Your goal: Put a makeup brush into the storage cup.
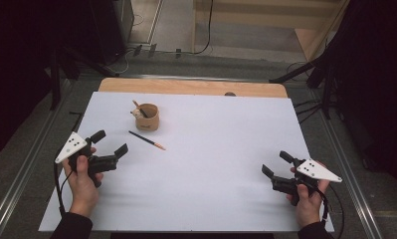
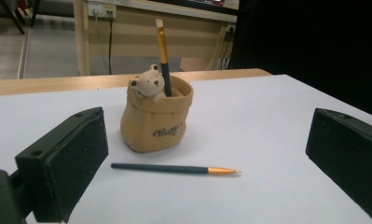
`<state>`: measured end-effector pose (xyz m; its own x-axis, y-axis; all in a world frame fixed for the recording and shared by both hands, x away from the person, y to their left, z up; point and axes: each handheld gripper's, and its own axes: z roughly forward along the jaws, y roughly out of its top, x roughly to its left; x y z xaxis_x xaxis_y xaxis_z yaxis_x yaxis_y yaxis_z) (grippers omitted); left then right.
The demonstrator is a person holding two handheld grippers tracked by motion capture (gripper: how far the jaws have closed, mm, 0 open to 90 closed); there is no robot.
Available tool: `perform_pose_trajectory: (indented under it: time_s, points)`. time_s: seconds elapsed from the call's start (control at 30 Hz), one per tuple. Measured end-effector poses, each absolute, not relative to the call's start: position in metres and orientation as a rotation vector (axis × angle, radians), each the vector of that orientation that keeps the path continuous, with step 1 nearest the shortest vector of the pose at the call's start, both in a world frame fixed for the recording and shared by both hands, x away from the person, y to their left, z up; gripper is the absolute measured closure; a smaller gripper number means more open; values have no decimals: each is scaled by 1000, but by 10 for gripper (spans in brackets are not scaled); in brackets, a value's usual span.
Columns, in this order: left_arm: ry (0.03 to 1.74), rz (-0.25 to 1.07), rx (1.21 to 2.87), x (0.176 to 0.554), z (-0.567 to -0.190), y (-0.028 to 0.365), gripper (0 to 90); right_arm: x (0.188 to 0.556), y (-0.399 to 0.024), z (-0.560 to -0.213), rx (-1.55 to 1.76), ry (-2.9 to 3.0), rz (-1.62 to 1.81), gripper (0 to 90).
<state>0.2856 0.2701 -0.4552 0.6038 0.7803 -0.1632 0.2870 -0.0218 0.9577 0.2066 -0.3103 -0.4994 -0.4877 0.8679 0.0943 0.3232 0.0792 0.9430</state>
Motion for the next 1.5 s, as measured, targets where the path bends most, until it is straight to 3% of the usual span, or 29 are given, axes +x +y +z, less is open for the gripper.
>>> perform_pose_trajectory:
  time_s: [0.6, 0.77, 0.93, 1.5]
  points:
    - [912, 539, 1600, 247, -458, 289, 0, 204, -312, -495, 1185, 1833, 1412, 133]
    - [918, 551, 1592, 239, -457, 294, 0, 202, -314, -492, 1179, 1828, 1412, 35]
    - [920, 549, 1599, 231, -459, 299, 0, 202, -315, -492, 1191, 1814, 1400, 3]
    - [940, 559, 1599, 208, -464, 324, 0, 198, -318, -487, 1197, 1782, 1417, 0]
